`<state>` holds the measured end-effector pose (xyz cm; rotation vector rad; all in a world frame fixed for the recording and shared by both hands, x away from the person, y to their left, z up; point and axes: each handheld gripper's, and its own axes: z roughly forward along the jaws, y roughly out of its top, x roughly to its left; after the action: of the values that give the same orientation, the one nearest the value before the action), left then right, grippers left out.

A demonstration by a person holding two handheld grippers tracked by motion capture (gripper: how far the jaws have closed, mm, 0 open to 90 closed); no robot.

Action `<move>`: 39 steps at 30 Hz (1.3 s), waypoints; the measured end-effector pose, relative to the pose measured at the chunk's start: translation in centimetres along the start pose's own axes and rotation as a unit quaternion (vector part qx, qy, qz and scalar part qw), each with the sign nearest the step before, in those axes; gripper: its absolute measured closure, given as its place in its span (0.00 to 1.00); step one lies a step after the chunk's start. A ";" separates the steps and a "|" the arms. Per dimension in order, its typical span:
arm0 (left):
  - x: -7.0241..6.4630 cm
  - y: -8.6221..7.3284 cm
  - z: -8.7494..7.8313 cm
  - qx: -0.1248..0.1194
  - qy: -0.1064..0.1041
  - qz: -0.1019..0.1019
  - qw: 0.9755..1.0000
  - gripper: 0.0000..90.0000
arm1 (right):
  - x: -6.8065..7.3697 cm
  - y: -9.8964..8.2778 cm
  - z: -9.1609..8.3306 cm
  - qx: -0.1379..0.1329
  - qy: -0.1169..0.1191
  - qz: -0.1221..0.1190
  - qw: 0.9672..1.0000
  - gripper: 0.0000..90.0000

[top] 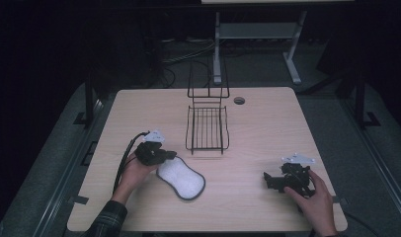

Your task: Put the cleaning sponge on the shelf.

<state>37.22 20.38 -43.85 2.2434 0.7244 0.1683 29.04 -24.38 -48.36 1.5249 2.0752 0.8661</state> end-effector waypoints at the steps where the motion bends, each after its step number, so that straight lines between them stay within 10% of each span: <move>1: 0.0 0.1 0.2 0.002 0.001 0.002 1.000 1.00 | 0.0 0.0 0.0 0.000 0.000 0.000 1.000 0.00; 13: 0.1 -0.3 1.0 0.032 0.006 0.003 0.999 1.00 | 0.0 0.0 0.0 0.000 0.000 0.000 1.000 0.00; 39: -0.8 -4.1 -2.9 0.043 0.017 -0.026 0.999 1.00 | 0.0 0.0 0.0 0.000 0.000 0.000 1.000 0.00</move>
<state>33.79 24.03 -44.58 2.3044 0.8221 0.1531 29.04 -24.38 -48.36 1.5243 2.0753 0.8660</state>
